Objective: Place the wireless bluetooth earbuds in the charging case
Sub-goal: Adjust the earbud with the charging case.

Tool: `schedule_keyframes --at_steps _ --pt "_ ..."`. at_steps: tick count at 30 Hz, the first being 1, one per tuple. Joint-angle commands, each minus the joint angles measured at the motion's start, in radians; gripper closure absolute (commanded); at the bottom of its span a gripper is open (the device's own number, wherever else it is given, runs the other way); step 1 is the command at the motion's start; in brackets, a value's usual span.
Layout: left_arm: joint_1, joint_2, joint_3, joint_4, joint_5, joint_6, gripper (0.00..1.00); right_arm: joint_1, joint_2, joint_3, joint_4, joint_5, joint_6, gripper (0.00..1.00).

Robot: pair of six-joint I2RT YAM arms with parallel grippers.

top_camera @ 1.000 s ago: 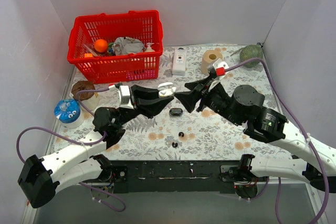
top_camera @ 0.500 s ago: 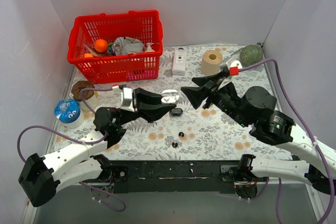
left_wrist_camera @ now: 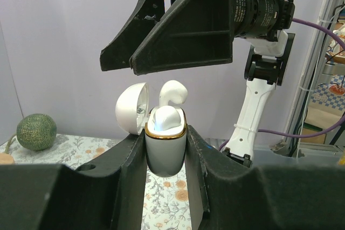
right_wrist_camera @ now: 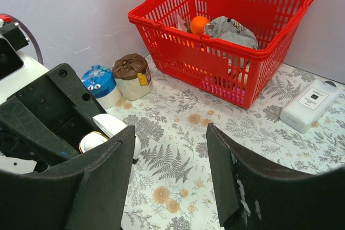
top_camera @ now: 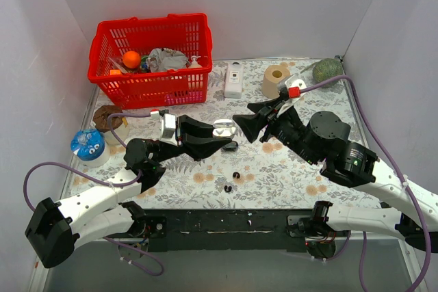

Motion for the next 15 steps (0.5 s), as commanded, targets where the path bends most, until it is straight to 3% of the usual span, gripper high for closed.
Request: schedule_keyframes --at_steps 1,15 --pt "-0.005 -0.014 0.017 0.030 -0.012 0.003 1.00 0.005 -0.022 0.017 0.016 0.050 0.014 0.37" --pt "-0.005 -0.028 0.010 0.015 -0.075 0.031 1.00 0.005 -0.011 0.008 -0.025 0.041 0.044 0.38"
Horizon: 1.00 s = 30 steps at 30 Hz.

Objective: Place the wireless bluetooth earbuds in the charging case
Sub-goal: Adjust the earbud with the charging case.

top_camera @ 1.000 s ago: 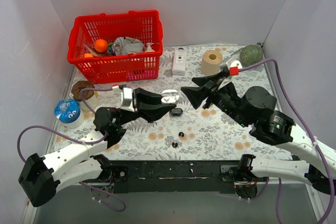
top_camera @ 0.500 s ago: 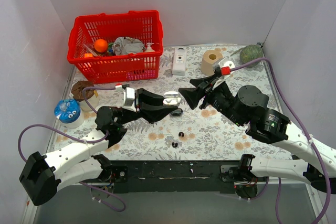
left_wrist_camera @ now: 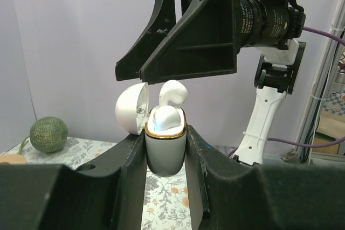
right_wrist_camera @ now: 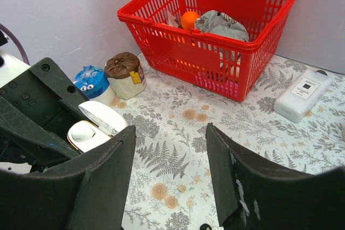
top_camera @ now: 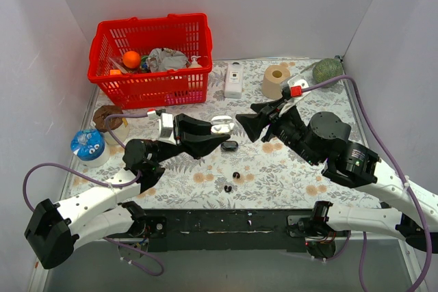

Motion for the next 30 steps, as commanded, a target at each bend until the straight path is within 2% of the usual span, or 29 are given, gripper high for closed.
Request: schedule_keyframes --at_steps 1,11,30 --pt "-0.005 -0.015 0.008 0.018 -0.028 0.015 1.00 0.005 0.000 0.008 0.009 -0.015 0.020 0.38" --pt "-0.005 -0.003 0.014 0.013 -0.053 0.024 1.00 0.007 0.026 0.013 0.015 -0.078 0.043 0.38" --pt "-0.005 0.011 0.025 -0.011 -0.126 0.027 1.00 0.014 0.035 0.025 0.009 -0.069 0.060 0.39"
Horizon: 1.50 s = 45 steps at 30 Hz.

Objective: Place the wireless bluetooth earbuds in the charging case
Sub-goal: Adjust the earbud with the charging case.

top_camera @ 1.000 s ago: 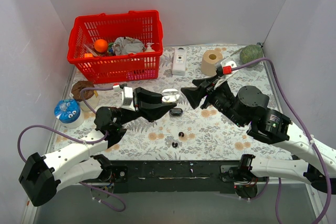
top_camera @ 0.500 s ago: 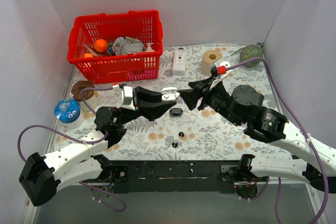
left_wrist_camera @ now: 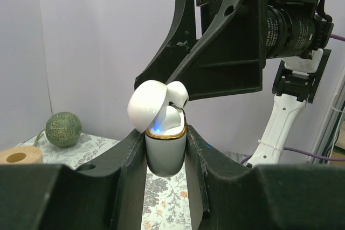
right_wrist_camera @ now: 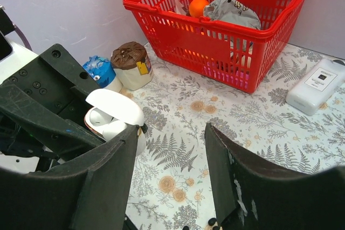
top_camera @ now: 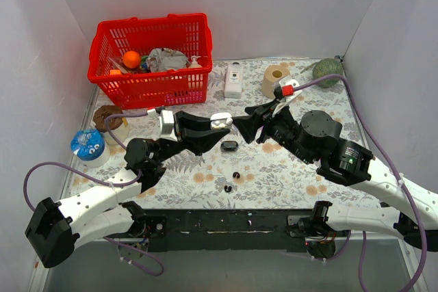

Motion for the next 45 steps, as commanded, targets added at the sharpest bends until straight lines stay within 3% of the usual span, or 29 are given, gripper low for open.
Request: schedule_keyframes --at_steps 1,45 --pt "-0.005 0.000 0.025 -0.002 -0.041 0.014 1.00 0.014 0.001 0.024 0.022 -0.026 0.015 0.39" --pt "-0.005 -0.015 0.027 -0.013 0.013 0.010 1.00 0.013 0.021 0.059 0.019 0.012 -0.029 0.37"
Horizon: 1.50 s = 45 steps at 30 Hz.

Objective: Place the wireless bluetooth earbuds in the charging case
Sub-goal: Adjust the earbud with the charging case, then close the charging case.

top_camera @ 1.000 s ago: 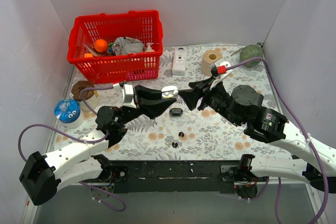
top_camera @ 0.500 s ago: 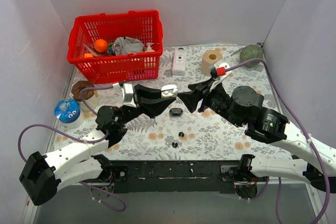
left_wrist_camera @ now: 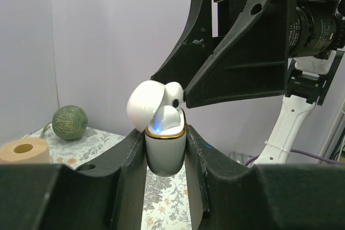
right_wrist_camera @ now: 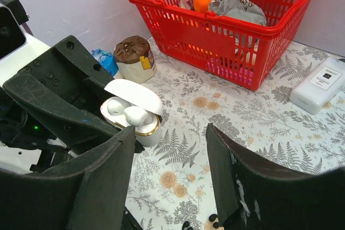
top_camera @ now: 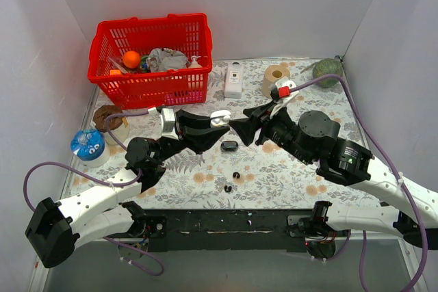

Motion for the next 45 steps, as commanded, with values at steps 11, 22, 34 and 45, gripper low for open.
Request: schedule_keyframes --at_steps 11,22,34,45 --pt "-0.006 -0.023 0.020 0.003 0.041 0.008 1.00 0.004 -0.011 0.035 0.108 -0.043 -0.045 0.37" --pt "-0.006 -0.059 -0.021 -0.040 0.092 0.053 1.00 0.004 0.042 0.150 0.000 0.068 -0.084 0.58" --pt "-0.006 -0.039 -0.001 -0.030 0.141 0.067 1.00 0.004 0.208 0.290 -0.160 -0.090 -0.073 0.67" --pt "-0.003 -0.011 0.043 -0.243 -0.118 0.035 1.00 0.000 0.100 0.143 -0.111 0.102 0.028 0.52"
